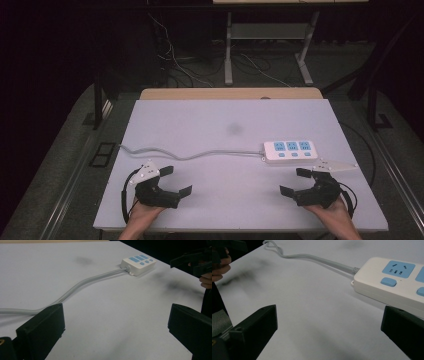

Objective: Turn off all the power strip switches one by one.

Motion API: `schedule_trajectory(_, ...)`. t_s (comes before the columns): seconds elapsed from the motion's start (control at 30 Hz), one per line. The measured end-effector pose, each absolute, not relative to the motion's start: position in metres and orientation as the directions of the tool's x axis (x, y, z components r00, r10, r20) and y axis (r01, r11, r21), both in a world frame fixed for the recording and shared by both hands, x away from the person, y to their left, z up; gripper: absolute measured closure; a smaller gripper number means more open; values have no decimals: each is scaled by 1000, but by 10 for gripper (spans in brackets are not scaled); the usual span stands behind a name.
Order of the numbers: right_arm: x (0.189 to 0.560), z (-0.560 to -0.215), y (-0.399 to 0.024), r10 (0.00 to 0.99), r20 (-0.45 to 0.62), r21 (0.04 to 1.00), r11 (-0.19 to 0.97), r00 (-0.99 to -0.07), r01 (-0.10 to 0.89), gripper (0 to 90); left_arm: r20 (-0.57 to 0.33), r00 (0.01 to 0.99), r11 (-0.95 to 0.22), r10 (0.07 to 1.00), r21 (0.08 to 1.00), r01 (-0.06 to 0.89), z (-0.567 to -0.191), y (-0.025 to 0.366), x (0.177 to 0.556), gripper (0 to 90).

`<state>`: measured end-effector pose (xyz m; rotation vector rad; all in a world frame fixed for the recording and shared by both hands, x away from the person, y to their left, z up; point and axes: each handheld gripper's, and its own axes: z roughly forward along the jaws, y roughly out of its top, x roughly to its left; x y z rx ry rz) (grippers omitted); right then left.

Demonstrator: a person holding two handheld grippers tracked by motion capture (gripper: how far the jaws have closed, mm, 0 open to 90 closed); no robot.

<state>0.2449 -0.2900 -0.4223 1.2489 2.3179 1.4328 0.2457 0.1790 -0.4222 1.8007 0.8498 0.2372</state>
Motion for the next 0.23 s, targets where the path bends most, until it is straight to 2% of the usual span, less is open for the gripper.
schedule_trajectory(0.23, 242, -424, -292, 716, 280, 804, 189, -639, 563, 5, -232, 729, -176, 644, 883, 436, -423, 178, 246, 0)
